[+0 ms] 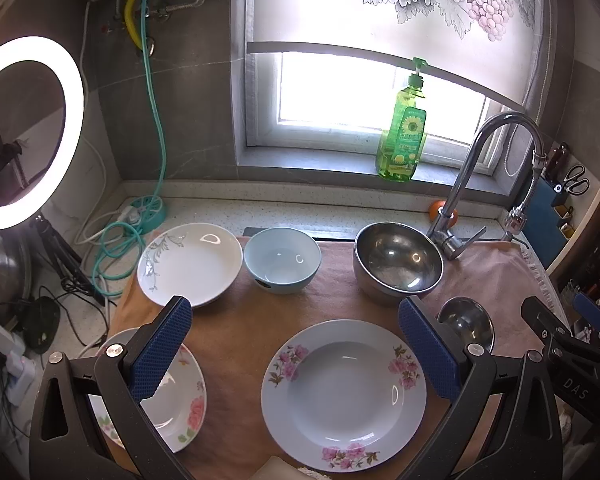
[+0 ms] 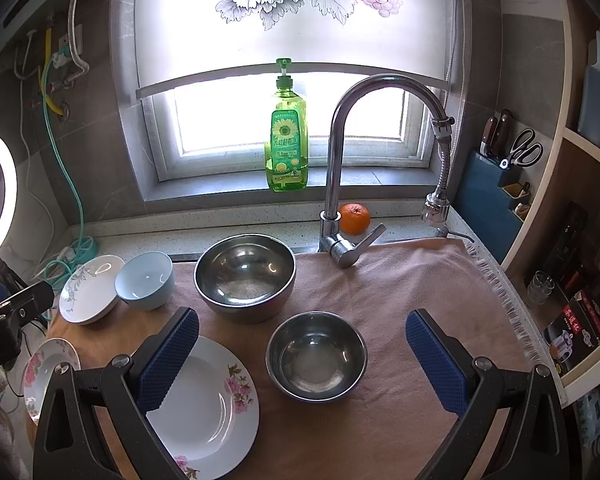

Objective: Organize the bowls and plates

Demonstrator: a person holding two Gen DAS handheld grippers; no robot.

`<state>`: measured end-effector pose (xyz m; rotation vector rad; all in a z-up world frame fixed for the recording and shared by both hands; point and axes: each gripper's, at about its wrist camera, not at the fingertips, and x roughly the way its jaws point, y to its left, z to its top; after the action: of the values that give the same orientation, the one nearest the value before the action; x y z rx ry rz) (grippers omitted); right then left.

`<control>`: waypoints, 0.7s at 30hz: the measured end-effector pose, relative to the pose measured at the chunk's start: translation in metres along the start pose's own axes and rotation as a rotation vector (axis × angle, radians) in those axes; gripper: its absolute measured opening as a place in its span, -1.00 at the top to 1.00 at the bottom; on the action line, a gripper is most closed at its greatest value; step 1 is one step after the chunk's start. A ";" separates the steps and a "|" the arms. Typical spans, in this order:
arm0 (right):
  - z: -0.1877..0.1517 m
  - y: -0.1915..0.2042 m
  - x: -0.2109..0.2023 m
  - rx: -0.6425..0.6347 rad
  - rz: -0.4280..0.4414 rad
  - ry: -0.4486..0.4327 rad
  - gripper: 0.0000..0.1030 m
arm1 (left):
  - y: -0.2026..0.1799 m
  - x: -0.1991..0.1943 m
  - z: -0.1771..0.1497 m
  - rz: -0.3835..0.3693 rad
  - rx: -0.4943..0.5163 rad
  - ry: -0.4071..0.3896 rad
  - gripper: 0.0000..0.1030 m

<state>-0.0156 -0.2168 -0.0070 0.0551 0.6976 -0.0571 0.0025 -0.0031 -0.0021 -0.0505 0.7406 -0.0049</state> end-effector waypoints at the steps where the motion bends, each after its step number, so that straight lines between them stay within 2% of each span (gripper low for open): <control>1: 0.000 0.000 0.000 0.000 0.001 0.001 -0.99 | 0.000 0.000 0.000 -0.001 -0.001 0.000 -0.99; 21: -0.006 0.002 0.010 0.002 -0.003 0.026 -0.99 | 0.007 0.007 -0.003 0.003 -0.009 0.024 -0.99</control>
<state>-0.0119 -0.2150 -0.0174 0.0564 0.7240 -0.0598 0.0051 0.0036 -0.0096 -0.0578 0.7645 0.0004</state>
